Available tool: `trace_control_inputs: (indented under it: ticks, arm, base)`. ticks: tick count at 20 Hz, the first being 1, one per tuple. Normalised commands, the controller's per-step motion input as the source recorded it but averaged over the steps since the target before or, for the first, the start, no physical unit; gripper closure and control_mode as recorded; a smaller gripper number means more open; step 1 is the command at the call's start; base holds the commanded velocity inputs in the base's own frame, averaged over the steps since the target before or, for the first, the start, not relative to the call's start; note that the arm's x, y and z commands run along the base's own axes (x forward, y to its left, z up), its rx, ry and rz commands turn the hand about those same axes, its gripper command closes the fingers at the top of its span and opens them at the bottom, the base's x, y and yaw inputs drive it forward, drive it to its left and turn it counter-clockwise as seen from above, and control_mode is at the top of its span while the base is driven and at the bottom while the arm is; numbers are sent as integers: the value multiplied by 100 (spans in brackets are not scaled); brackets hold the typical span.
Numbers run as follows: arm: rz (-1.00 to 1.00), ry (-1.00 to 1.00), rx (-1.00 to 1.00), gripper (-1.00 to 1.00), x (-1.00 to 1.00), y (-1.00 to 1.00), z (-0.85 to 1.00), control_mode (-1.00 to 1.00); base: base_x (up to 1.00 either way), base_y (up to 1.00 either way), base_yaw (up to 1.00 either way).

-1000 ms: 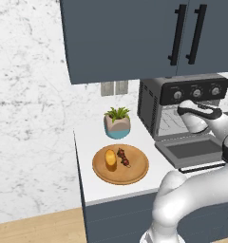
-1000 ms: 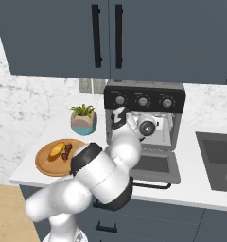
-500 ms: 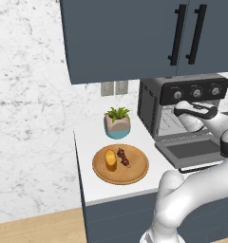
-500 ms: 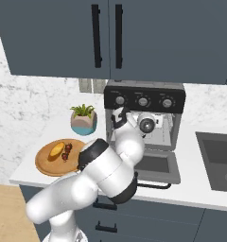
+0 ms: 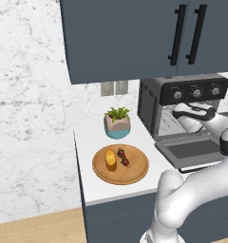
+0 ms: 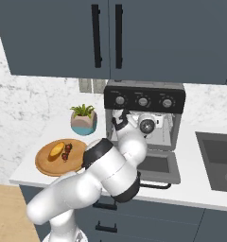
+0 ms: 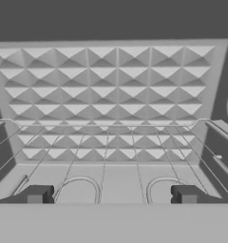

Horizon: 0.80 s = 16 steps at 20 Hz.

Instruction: Pick up the kebab skewer and baguette bread, and place them inside the toaster oven. Close the toaster oven door and start by setting the timer.

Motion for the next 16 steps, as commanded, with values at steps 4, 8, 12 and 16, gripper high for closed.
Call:
trace_control_inputs:
  ticks: [4, 8, 12, 16]
  arm:
    - [0, 0, 0, -100, 12, 0, -4, -100]
    - [0, 3, 1, -100, 0, -3, -28, -100]
    - [0, 6, 1, -100, -15, -11, -53, -100]
    - [0, 11, 0, -100, -41, -5, -68, -100]
  base:
    - [0, 0, 0]
    - [0, 0, 0]
    - [0, 0, 0]
    - [0, 0, 0]
